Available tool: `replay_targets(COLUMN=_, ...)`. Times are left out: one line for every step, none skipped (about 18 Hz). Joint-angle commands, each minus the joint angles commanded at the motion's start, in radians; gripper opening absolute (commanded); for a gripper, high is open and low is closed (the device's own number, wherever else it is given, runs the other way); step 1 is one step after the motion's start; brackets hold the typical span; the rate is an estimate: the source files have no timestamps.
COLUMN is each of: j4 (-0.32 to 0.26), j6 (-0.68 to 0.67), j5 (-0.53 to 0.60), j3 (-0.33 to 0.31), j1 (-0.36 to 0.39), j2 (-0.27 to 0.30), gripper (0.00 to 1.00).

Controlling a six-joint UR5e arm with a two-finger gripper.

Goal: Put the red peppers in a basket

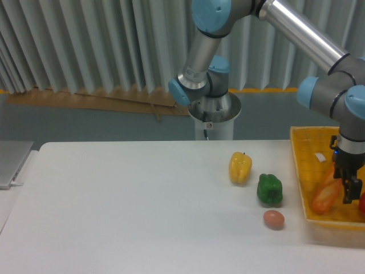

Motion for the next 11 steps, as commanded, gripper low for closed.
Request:
replay_targets(j4=-0.002, j6=-0.026, j5=0.003, j3=-0.003, j1=-0.011, j2=0.006, gripper=1.00)
replay_targets(j4=-0.003, j6=-0.037, j5=-0.001, j3=-0.005, j1=-0.017, j2=0.014, gripper=1.00)
replay_targets(j4=-0.005, j6=-0.039, j5=0.000, j3=-0.005, j1=-0.025, j2=0.017, gripper=1.00)
replay_targets(j4=-0.006, j6=-0.042, j5=0.002, j3=-0.006, j1=-0.035, j2=0.023, gripper=1.00)
replay_targets(j4=-0.009, j6=-0.049, j5=0.003, j3=-0.009, j1=-0.040, j2=0.032, gripper=1.00)
replay_targets(j4=-0.021, j6=-0.062, j5=0.003, j3=-0.012, j1=-0.042, j2=0.041, gripper=1.00)
replay_targets(j4=-0.044, j6=-0.068, j5=0.002, j3=-0.014, j1=-0.043, j2=0.051, gripper=1.00)
replay_targets(j4=-0.067, j6=-0.068, j5=0.002, j3=-0.014, j1=-0.049, j2=0.057, gripper=1.00)
replay_targets(j4=-0.084, j6=-0.069, j5=0.002, j3=-0.017, j1=-0.058, j2=0.064, gripper=1.00)
replay_targets(j4=-0.095, j6=-0.072, j5=0.003, j3=-0.021, j1=-0.061, j2=0.074, gripper=1.00)
replay_targets(j4=-0.110, j6=-0.086, j5=0.005, j3=-0.026, j1=-0.065, j2=0.084, gripper=1.00)
